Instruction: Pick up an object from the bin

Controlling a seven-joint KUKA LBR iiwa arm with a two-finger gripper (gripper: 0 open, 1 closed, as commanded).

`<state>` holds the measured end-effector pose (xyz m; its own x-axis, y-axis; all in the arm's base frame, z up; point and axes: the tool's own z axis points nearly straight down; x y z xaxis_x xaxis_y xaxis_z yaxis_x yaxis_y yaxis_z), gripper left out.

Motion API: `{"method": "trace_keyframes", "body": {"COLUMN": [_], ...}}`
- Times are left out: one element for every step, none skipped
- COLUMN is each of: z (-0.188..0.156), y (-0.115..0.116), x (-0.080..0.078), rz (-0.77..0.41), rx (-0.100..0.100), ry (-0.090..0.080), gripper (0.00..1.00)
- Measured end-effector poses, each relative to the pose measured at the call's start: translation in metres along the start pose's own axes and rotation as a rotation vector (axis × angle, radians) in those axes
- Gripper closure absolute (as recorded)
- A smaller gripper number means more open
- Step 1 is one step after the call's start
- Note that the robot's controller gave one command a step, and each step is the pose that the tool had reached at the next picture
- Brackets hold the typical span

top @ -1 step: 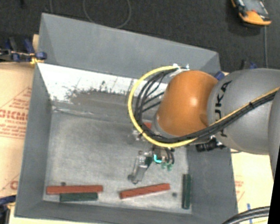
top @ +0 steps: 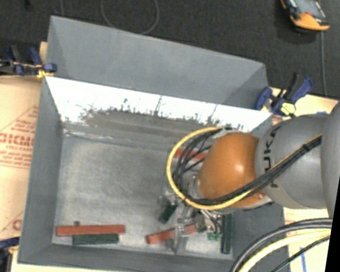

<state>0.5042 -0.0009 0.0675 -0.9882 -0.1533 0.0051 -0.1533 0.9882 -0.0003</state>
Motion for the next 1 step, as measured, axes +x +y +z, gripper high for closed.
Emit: {"method": "trace_keyframes", "body": {"z": [-0.0052], "y": [0.0008], "x": [-0.0049], "rz": [0.001], "rx": [0.001], "ry": [-0.014], "gripper": [1.0]}}
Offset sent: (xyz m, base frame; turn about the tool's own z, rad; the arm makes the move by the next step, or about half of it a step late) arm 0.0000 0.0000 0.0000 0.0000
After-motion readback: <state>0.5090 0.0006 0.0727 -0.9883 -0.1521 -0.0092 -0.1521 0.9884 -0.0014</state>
